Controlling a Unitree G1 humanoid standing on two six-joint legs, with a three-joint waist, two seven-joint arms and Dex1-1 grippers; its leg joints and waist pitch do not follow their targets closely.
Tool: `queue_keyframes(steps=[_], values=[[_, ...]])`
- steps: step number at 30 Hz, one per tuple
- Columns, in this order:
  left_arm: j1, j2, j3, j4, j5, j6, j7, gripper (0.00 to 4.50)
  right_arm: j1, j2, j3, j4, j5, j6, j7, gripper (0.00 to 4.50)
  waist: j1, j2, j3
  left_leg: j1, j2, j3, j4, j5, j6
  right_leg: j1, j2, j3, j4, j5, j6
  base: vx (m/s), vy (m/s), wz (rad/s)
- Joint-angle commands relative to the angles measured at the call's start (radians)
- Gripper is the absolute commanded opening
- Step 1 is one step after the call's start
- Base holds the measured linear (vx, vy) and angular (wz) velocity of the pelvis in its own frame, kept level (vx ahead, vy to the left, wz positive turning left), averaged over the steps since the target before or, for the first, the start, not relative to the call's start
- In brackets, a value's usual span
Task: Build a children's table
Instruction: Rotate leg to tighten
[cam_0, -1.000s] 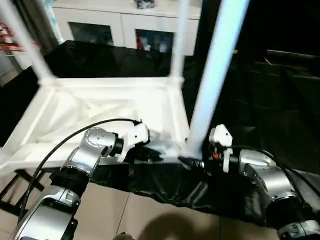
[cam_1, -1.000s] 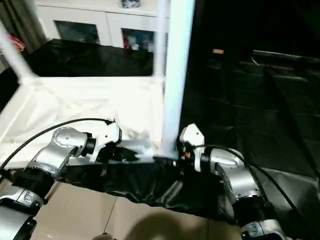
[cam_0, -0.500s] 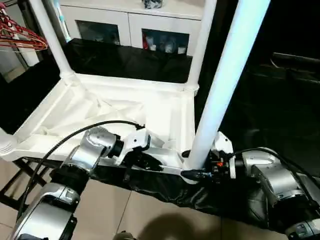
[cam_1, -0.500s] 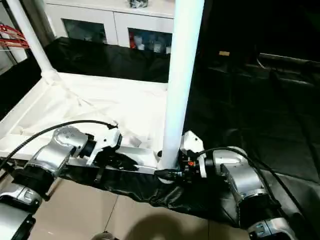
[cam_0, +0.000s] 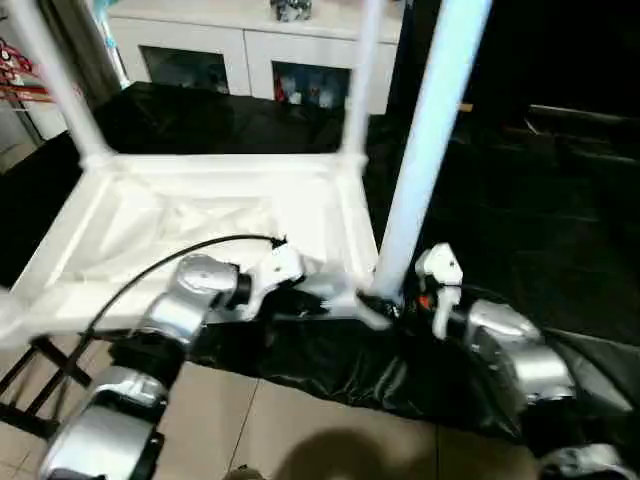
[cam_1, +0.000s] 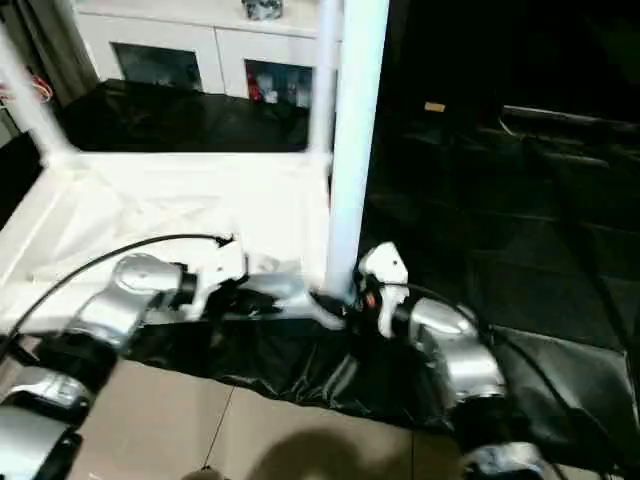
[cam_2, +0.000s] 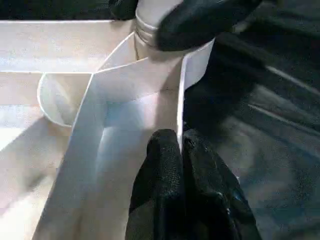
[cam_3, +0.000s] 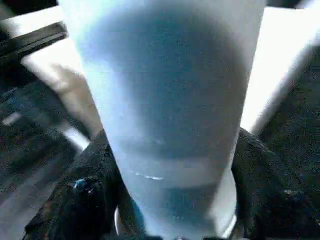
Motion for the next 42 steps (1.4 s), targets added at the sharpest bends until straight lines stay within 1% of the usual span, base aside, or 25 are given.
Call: queue_keyframes(steps=[1, 3, 4, 5, 8, 9, 11, 13, 14, 16, 18, 19, 21, 23, 25, 27, 30, 32, 33, 35, 36, 38, 39, 40, 42], values=[[-0.013, -0.072, 0.018, -0.011, -0.015, 0.022, 0.144, 0.00, -0.004, 0.071, 0.080, 0.015, -0.036, 0.012, -0.036, 2.70, 0.002, -0.017, -0.055, -0.007, 0.006, 0.004, -0.077, -0.201, 0.016, 0.053, -0.051, 0.037, -0.087, -0.362, -0.129, 0.000, 0.000, 0.00], [-0.009, -0.106, 0.013, -0.021, -0.003, 0.035, 0.195, 0.00, -0.011, 0.110, 0.071, 0.036, -0.066, 0.015, -0.132, 2.70, 0.000, -0.014, -0.056, -0.009, 0.006, 0.004, -0.077, -0.185, 0.017, 0.053, -0.049, 0.037, -0.083, -0.330, -0.132, 0.000, 0.000, 0.00], [-0.008, -0.119, 0.011, -0.026, 0.006, 0.039, 0.222, 0.00, -0.014, 0.123, 0.065, 0.046, -0.073, 0.014, -0.168, 2.70, -0.001, -0.017, -0.056, -0.010, 0.005, 0.004, -0.077, -0.184, 0.017, 0.054, -0.049, 0.037, -0.083, -0.321, -0.132, 0.000, 0.000, 0.00], [-0.008, -0.127, 0.009, -0.028, 0.011, 0.042, 0.242, 0.00, -0.016, 0.132, 0.061, 0.052, -0.076, 0.013, -0.192, 2.70, -0.001, -0.017, -0.056, -0.011, 0.005, 0.004, -0.077, -0.178, 0.016, 0.055, -0.050, 0.037, -0.081, -0.315, -0.133, 0.000, 0.000, 0.00], [-0.007, -0.193, 0.003, -0.040, 0.028, 0.052, 0.330, 0.00, -0.071, 0.204, 0.027, 0.148, -0.119, 0.002, -0.412, 2.70, -0.006, -0.012, -0.058, -0.010, 0.003, 0.004, -0.077, -0.171, 0.011, 0.053, -0.049, 0.037, -0.081, -0.300, -0.136, 0.000, 0.000, 0.00], [-0.005, -0.201, 0.002, -0.045, 0.029, 0.050, 0.335, 0.00, -0.077, 0.212, 0.026, 0.156, -0.121, -0.014, -0.418, 2.70, -0.008, -0.010, -0.057, -0.010, 0.002, 0.004, -0.078, -0.175, 0.008, 0.052, -0.049, 0.037, -0.081, -0.303, -0.137, 0.000, 0.000, 0.00], [-0.002, -0.206, -0.003, -0.052, 0.033, 0.048, 0.337, 0.00, -0.080, 0.218, 0.021, 0.157, -0.114, -0.027, -0.411, 2.70, -0.007, -0.014, -0.059, -0.011, 0.000, 0.004, -0.075, -0.174, 0.024, 0.055, -0.048, 0.038, -0.082, -0.289, -0.132, 0.000, 0.000, 0.00], [0.004, -0.202, -0.004, -0.062, 0.031, 0.050, 0.323, 0.00, -0.078, 0.217, 0.013, 0.145, -0.097, -0.030, -0.385, 3.24, -0.006, -0.010, -0.061, -0.014, -0.001, 0.004, -0.072, -0.149, 0.045, 0.058, -0.047, 0.038, -0.076, -0.228, -0.143, 0.000, 0.000, 0.00], [0.004, -0.202, -0.004, -0.062, 0.031, 0.050, 0.323, 0.00, -0.078, 0.217, 0.013, 0.145, -0.097, -0.030, -0.385, 3.24, -0.005, -0.010, -0.062, -0.014, -0.001, 0.005, -0.072, -0.147, 0.048, 0.057, -0.047, 0.038, -0.075, -0.220, -0.144, 0.000, 0.000, 0.00], [0.013, -0.185, -0.005, -0.074, 0.023, 0.050, 0.289, 0.00, -0.074, 0.212, 0.003, 0.120, -0.066, -0.023, -0.330, 3.47, -0.006, -0.010, -0.062, -0.016, -0.001, 0.005, -0.071, -0.141, 0.059, 0.059, -0.045, 0.037, -0.073, -0.199, -0.152, 0.000, 0.000, 0.00], [0.027, -0.148, -0.011, -0.087, 0.017, 0.040, 0.231, 0.00, -0.062, 0.172, 0.028, 0.080, -0.057, -0.026, -0.235, 3.67, -0.006, -0.011, -0.061, -0.015, 0.000, 0.004, -0.071, -0.151, 0.065, 0.060, -0.046, 0.037, -0.074, -0.209, -0.152, 0.000, 0.000, 0.00], [0.036, -0.124, -0.018, -0.094, 0.017, 0.032, 0.197, 0.00, -0.051, 0.140, 0.049, 0.054, -0.052, -0.032, -0.171, 3.73, -0.006, -0.008, -0.061, -0.015, 0.002, 0.004, -0.071, -0.156, 0.070, 0.060, -0.047, 0.037, -0.074, -0.206, -0.154, 0.000, 0.000, 0.00], [0.038, -0.109, -0.021, -0.095, 0.016, 0.026, 0.177, 0.00, -0.043, 0.117, 0.061, 0.037, -0.046, -0.031, -0.127, 3.73, -0.007, -0.011, -0.062, -0.019, 0.000, 0.004, -0.069, -0.145, 0.077, 0.064, -0.045, 0.037, -0.072, -0.181, -0.157, 0.000, 0.000, 0.00], [0.042, -0.079, -0.025, -0.097, 0.012, 0.015, 0.130, 0.00, -0.026, 0.070, 0.082, 0.002, -0.030, -0.023, -0.033, 3.73, -0.008, -0.010, -0.061, -0.016, 0.001, 0.006, -0.068, -0.145, 0.080, 0.061, -0.045, 0.038, -0.073, -0.186, -0.161, 0.000, 0.000, 0.00], [0.043, -0.031, -0.032, -0.100, -0.002, -0.006, 0.041, 0.00, -0.003, -0.013, 0.110, -0.048, -0.002, -0.015, 0.119, 3.73, -0.008, -0.015, -0.060, -0.017, 0.002, 0.006, -0.068, -0.149, 0.087, 0.063, -0.044, 0.038, -0.074, -0.197, -0.162, 0.000, 0.000, 0.00], [0.043, -0.014, -0.034, -0.099, -0.009, -0.014, 0.006, 0.00, 0.005, -0.042, 0.119, -0.065, 0.008, -0.018, 0.175, 3.73, -0.006, -0.013, -0.059, -0.015, 0.005, 0.006, -0.068, -0.154, 0.091, 0.061, -0.046, 0.038, -0.073, -0.203, -0.165, 0.000, 0.000, 0.00], [0.033, 0.033, -0.030, -0.092, -0.030, -0.026, -0.093, 0.00, 0.021, -0.121, 0.139, -0.097, 0.027, -0.018, 0.337, 3.73, -0.003, -0.017, -0.059, -0.013, 0.007, 0.007, -0.068, -0.160, 0.083, 0.059, -0.045, 0.036, -0.072, -0.210, -0.179, 0.000, 0.000, 0.00], [0.032, 0.041, -0.029, -0.094, -0.036, -0.024, -0.112, 0.00, 0.023, -0.132, 0.143, -0.100, 0.027, -0.021, 0.366, 3.73, 0.001, -0.015, -0.059, -0.014, 0.009, 0.008, -0.066, -0.152, 0.089, 0.060, -0.044, 0.037, -0.067, -0.181, -0.190, 0.000, 0.000, 0.00], [0.030, 0.054, -0.030, -0.096, -0.049, -0.030, -0.153, 0.00, 0.023, -0.152, 0.154, -0.098, 0.021, -0.038, 0.410, 3.73, 0.002, -0.015, -0.061, -0.014, 0.009, 0.008, -0.064, -0.138, 0.091, 0.059, -0.044, 0.036, -0.064, -0.146, -0.208, 0.000, 0.000, 0.00], [0.028, 0.062, -0.034, -0.093, -0.052, -0.038, -0.174, 0.00, 0.022, -0.161, 0.161, -0.102, 0.023, -0.041, 0.436, 3.73, 0.003, -0.018, -0.061, -0.013, 0.009, 0.009, -0.063, -0.131, 0.092, 0.060, -0.044, 0.035, -0.061, -0.126, -0.217, 0.000, 0.000, 0.00], [0.023, 0.075, -0.042, -0.087, -0.062, -0.043, -0.216, 0.00, 0.017, -0.176, 0.179, -0.112, 0.032, -0.037, 0.476, 3.73, 0.003, -0.023, -0.061, -0.013, 0.009, 0.010, -0.062, -0.127, 0.095, 0.062, -0.043, 0.035, -0.060, -0.120, -0.222, 0.000, 0.000, 0.00], [0.019, 0.084, -0.048, -0.081, -0.061, -0.053, -0.233, 0.00, 0.012, -0.183, 0.197, -0.118, 0.033, -0.035, 0.503, 3.73, 0.007, -0.020, -0.061, -0.011, 0.011, 0.011, -0.062, -0.129, 0.097, 0.060, -0.044, 0.035, -0.059, -0.123, -0.225, 0.000, 0.000, 0.00], [0.017, 0.085, -0.047, -0.077, -0.061, -0.055, -0.238, 0.00, 0.009, -0.185, 0.204, -0.118, 0.031, -0.034, 0.515, 3.73, 0.011, -0.023, -0.061, -0.009, 0.012, 0.012, -0.061, -0.127, 0.097, 0.059, -0.044, 0.035, -0.058, -0.119, -0.228, 0.000, 0.000, 0.00], [0.015, 0.086, -0.047, -0.073, -0.062, -0.058, -0.243, 0.00, 0.007, -0.186, 0.208, -0.118, 0.029, -0.033, 0.526, 3.58, 0.012, -0.023, -0.061, -0.010, 0.012, 0.012, -0.061, -0.128, 0.095, 0.059, -0.045, 0.035, -0.058, -0.120, -0.229, 0.000, 0.000, 0.00], [0.007, 0.088, -0.048, -0.063, -0.059, -0.067, -0.245, 0.00, 0.004, -0.183, 0.212, -0.115, 0.028, -0.030, 0.538, 3.58, 0.019, -0.023, -0.059, -0.009, 0.012, 0.013, -0.062, -0.139, 0.089, 0.058, -0.045, 0.036, -0.060, -0.144, -0.224, 0.000, 0.000, 0.00]])
